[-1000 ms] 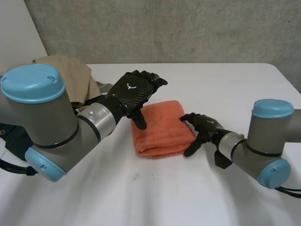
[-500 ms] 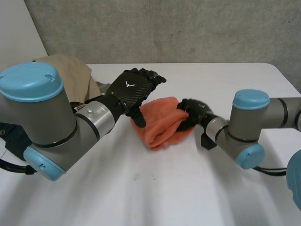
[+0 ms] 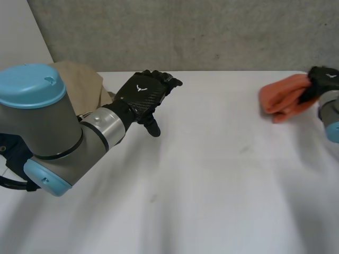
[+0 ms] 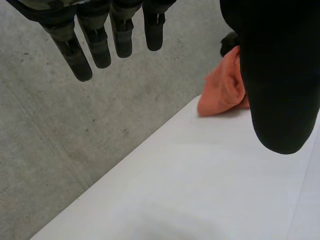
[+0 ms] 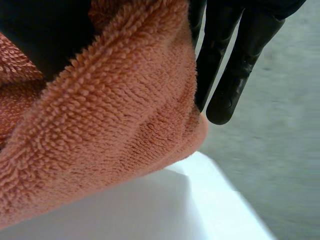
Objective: Fold the laundry.
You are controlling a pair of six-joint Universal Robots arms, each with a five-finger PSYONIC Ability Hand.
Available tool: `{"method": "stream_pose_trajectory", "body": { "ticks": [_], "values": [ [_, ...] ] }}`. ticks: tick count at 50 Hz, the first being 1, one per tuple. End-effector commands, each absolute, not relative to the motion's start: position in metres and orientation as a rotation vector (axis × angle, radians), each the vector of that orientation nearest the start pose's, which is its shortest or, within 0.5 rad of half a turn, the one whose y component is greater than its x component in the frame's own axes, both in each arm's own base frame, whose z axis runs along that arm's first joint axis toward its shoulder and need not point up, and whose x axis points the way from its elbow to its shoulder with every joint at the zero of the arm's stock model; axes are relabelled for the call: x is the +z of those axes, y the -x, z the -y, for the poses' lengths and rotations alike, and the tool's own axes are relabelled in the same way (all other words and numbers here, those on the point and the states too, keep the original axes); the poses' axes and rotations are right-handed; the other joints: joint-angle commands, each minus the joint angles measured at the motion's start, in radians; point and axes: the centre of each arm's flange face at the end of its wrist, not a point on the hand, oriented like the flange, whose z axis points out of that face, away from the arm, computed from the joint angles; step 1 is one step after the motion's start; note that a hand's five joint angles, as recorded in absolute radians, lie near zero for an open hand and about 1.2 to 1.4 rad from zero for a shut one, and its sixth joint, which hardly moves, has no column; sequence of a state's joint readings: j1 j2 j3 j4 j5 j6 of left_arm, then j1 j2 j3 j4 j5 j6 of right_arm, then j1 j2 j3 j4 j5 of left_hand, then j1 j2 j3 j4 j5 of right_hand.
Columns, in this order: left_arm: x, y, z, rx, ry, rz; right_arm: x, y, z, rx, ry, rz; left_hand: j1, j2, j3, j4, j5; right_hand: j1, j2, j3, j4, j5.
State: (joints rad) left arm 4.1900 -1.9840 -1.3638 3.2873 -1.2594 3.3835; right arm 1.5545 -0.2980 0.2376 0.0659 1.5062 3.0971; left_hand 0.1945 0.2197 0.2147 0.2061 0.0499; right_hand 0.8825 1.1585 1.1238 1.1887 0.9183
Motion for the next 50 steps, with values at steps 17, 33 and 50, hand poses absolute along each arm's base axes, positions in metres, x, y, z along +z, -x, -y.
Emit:
{"method": "stream_pose_trajectory", "body": {
  "ticks": [17, 33, 50],
  "values": [
    [0.232, 0.33, 0.261, -2.351, -1.326, -2.31, 0.141, -0.043, 0.558, -2.31, 0.122, -2.286, 0.034, 0.008, 0.014, 0.022, 0.004, -0.708, -0.984, -0.949, -1.014, -0.918],
    [0.232, 0.326, 0.266, -2.358, -1.284, -2.347, 0.116, -0.026, 0.554, -2.37, 0.378, -2.57, 0.034, 0.008, 0.014, 0.022, 0.004, -0.708, -0.984, -0.949, -1.014, -0.918],
    [0.256, 0.314, 0.272, -2.432, -1.192, -2.296, 0.206, -0.015, 0.513, -2.543, 0.572, -2.599, 0.031, 0.006, 0.011, 0.019, 0.001, -0.708, -0.984, -0.949, -1.014, -0.918]
  ]
}}
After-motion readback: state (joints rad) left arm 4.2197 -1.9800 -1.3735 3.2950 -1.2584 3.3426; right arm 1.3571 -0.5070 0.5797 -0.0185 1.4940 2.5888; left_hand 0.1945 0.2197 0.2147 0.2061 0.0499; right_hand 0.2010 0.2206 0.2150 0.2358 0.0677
